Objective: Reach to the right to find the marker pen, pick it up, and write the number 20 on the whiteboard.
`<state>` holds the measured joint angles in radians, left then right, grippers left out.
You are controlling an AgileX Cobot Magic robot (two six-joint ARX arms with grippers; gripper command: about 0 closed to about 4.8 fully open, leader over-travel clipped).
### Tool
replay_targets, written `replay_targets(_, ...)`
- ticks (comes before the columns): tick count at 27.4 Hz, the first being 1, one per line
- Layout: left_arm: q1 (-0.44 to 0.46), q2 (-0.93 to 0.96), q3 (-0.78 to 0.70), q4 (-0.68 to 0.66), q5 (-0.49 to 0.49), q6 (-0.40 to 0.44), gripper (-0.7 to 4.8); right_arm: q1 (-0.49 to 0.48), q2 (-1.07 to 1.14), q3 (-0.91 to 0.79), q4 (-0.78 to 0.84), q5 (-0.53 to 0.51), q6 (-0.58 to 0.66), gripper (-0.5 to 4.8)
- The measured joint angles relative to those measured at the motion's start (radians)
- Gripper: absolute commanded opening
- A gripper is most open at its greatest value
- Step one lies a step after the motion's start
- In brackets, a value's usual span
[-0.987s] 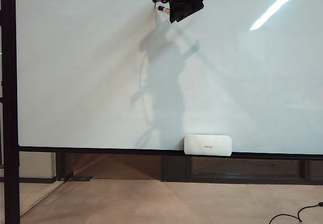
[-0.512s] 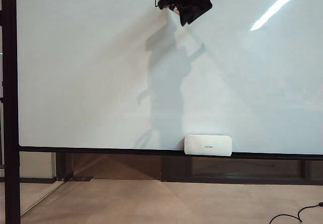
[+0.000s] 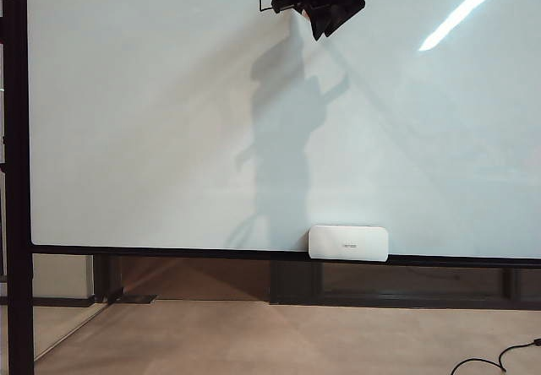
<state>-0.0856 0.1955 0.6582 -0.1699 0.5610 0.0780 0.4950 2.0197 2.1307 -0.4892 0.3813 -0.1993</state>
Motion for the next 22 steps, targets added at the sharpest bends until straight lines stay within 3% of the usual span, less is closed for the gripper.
replay_targets(9,0.000,0.000,0.000,-0.006,0.000,-0.004,-0.05,0.000,-0.150,0.000,-0.084,-0.215,0.037,-0.01)
replay_targets(17,0.000,0.000,0.000,-0.018,0.013,-0.004,-0.05,-0.032,-0.241,0.010,0.138,-0.224,0.014,-0.01)
replay_targets(22,0.000,0.000,0.000,-0.047,0.039,-0.004,-0.05,-0.039,-0.209,0.004,0.131,-0.222,0.014,-0.01)
